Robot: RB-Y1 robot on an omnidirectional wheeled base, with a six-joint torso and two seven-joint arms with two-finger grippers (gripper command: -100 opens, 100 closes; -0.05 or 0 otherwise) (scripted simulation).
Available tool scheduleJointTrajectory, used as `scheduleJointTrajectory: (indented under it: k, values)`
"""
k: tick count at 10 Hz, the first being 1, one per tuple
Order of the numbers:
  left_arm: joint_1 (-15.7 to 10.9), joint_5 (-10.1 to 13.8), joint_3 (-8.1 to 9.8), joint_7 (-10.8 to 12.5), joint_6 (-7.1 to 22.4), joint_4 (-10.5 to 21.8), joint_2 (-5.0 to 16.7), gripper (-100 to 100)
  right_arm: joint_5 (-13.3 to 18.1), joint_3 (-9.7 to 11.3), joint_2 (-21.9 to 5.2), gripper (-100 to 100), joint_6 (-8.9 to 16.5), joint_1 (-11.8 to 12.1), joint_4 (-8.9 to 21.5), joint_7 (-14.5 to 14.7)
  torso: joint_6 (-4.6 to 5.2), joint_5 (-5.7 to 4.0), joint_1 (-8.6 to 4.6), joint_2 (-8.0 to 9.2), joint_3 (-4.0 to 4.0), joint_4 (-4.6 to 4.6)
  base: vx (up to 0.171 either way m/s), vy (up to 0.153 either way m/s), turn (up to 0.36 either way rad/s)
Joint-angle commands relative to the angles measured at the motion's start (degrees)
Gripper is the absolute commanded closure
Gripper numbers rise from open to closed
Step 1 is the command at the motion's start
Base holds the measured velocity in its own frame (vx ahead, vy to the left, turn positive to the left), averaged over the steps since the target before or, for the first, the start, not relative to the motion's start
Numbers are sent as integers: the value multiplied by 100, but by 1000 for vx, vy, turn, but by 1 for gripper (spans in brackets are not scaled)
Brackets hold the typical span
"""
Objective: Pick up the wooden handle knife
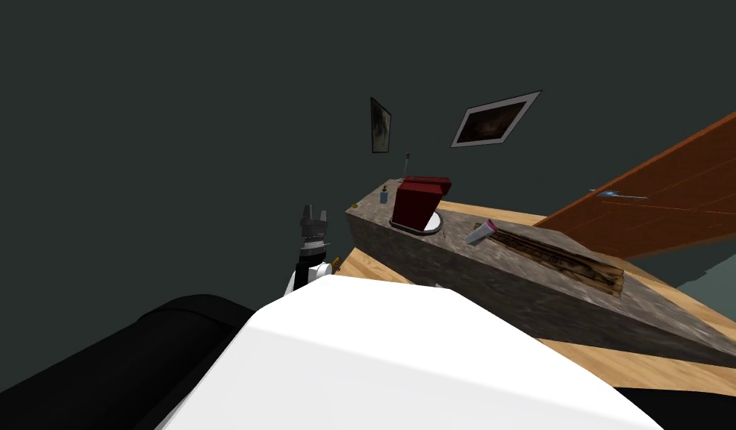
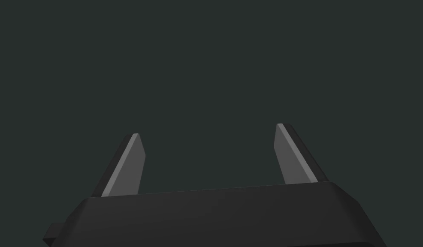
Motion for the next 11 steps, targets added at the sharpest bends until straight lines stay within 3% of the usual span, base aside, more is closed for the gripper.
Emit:
scheduleJointTrajectory:
  k: [1,2,3,4,5,6,7,9,10,11]
  values:
    - [0,0,0,0,0,0,0,0,158,161,-286,-100,-54,43,286,24,0,0,0,0,0,0,-23,63,132]
    - [-1,0,0,0,0,0,0,0,158,161,-421,-100,-54,43,323,24,-2,-1,0,1,0,0,-18,52,65]
    - [0,0,0,0,0,0,0,0,299,300,-611,-100,-90,70,571,38,0,-1,-4,-1,0,0,-19,67,143]
    - [0,0,0,0,0,0,0,0,299,300,-735,-100,-90,70,600,38,-3,-1,0,-1,-1,0,-9,54,90]
    - [0,0,0,0,0,0,0,0,442,437,-901,-100,-122,92,871,51,0,-1,-3,-3,-2,-1,-5,59,159]
    - [0,0,0,0,0,0,0,0,442,437,-1043,-100,-122,92,871,51,-3,-1,-2,-5,-3,-1,-5,49,66]
    - [0,0,0,0,0,0,0,0,587,569,-1204,-100,-150,110,1102,63,1,-2,-5,-5,-3,-1,6,61,135]
    - [0,0,0,0,0,0,0,0,587,569,-1341,-100,-150,110,1137,63,0,-1,-6,-7,-4,-1,-3,30,32]
    - [0,0,1,0,0,0,0,0,732,696,-1588,-100,-173,122,1391,74,1,-4,-15,-5,-3,-1,-1,33,140]
    - [0,0,0,0,0,0,0,0,732,696,-1628,-100,-173,122,1395,74,-3,-4,-13,-7,-4,-1,2,35,90]
